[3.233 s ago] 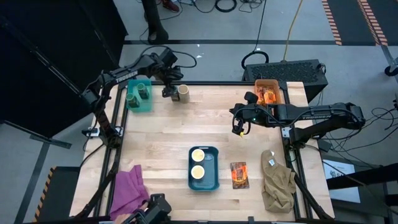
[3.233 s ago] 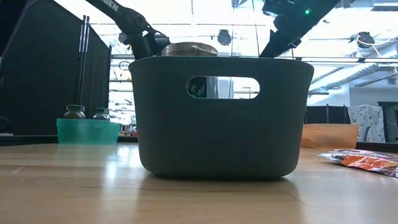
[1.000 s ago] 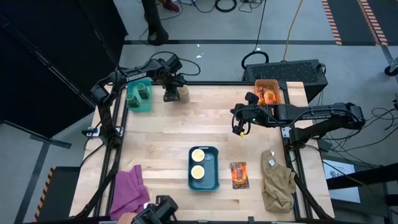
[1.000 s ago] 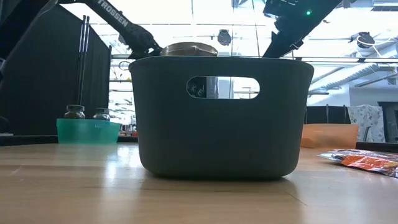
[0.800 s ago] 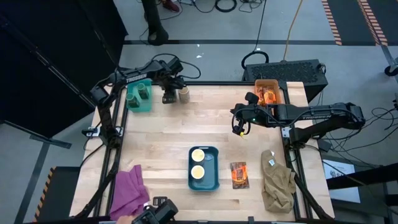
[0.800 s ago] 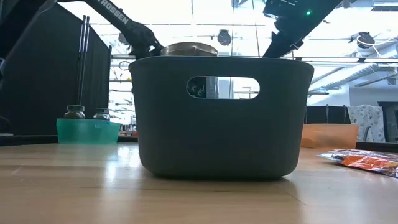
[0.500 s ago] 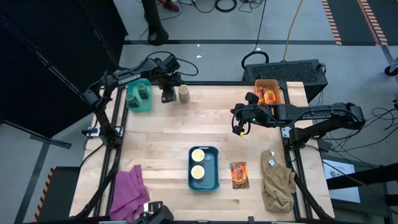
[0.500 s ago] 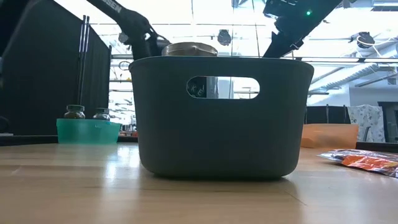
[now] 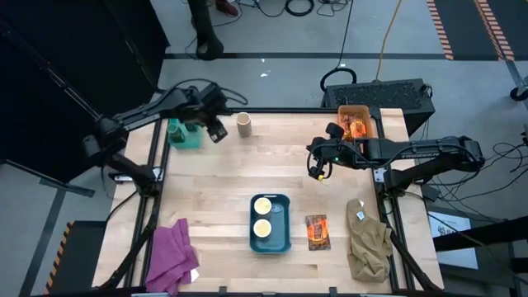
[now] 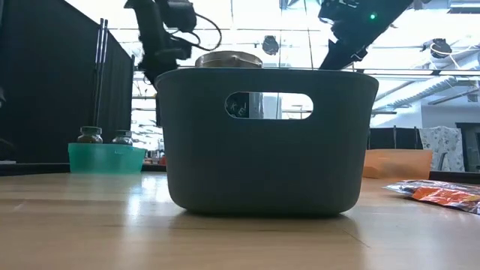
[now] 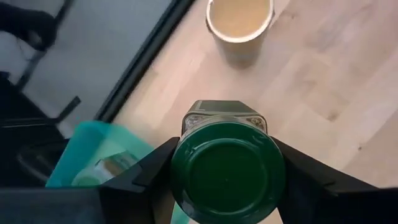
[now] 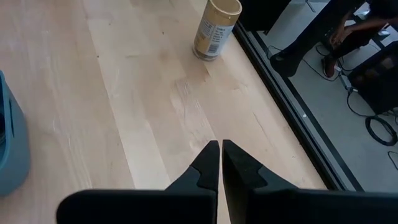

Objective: Sort spices by type
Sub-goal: Put the green seasoning bottle into the light blue bin

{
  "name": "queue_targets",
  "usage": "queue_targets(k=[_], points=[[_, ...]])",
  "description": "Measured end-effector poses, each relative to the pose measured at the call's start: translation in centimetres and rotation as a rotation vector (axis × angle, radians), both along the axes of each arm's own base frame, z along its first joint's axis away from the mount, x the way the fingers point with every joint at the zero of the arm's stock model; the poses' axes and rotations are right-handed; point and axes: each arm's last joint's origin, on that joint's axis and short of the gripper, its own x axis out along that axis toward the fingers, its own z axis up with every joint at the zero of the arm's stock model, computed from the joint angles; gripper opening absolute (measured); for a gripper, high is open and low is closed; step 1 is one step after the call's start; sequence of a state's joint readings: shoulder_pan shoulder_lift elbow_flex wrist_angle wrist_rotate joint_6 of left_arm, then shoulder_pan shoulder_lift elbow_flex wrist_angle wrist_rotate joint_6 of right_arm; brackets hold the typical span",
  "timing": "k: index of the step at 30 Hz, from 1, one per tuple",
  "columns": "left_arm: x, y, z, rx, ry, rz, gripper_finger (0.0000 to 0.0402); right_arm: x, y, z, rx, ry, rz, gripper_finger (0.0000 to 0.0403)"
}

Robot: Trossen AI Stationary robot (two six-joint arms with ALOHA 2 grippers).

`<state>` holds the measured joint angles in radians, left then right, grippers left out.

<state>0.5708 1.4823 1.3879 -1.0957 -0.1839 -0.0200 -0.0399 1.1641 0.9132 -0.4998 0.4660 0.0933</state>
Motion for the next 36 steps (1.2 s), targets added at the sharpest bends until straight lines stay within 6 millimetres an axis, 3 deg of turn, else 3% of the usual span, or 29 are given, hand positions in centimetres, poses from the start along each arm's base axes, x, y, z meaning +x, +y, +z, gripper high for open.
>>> queue_targets(k=[7, 12, 16, 27, 36], points=[[-3.9, -3.0, -0.4, 0.021, -0.164, 0.154, 0.0208, -0.3, 0.0, -1.5, 0.002, 0.04, 0.0, 0.0], [-6.9, -4.3, -1.5, 0.1, -0.19, 0.523, 0.0208, -0.3, -0.1, -1.6, 0.004, 0.039, -0.008, 0.0], [-6.7, -5.2, -2.6, 0.107, -0.209, 0.575, 0.0208, -0.2, -0.1, -1.5, 0.002, 0.025, -0.005, 0.0], [-8.4, -4.9, -3.0, 0.097, -0.166, 0.84, 0.0208, -0.2, -0.1, -1.5, -0.017, 0.031, 0.013, 0.0], [-8.8, -4.2, -3.0, 0.097, -0.153, 0.845, 0.0208, -0.2, -0.1, -1.5, -0.021, 0.034, 0.017, 0.0]])
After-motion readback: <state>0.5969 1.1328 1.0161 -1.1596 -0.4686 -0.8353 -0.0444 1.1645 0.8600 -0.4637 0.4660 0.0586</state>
